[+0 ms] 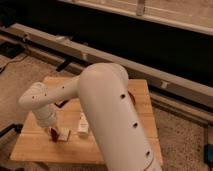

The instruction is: Place the pepper on the white sponge

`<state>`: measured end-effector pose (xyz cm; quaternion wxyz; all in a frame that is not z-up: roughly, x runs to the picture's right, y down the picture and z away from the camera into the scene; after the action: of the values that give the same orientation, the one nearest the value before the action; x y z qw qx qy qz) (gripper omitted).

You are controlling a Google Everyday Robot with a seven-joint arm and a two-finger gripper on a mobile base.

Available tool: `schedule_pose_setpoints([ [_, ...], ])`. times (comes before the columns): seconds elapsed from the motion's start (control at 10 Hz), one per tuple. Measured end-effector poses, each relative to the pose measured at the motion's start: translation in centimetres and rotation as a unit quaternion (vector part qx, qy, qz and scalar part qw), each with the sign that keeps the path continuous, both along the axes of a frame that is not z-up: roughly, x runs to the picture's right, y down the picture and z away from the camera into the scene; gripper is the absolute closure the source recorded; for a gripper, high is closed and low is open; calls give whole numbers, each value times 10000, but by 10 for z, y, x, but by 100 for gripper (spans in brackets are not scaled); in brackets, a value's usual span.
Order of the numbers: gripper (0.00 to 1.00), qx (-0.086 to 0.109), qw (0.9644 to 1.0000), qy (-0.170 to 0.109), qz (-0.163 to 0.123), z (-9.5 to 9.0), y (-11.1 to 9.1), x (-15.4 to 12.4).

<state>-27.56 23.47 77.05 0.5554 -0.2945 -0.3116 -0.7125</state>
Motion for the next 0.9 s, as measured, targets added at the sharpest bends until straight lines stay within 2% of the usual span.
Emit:
schedule_pose_setpoints([
  [0.9,20,-6,9999,8,-104,2,1,-3],
])
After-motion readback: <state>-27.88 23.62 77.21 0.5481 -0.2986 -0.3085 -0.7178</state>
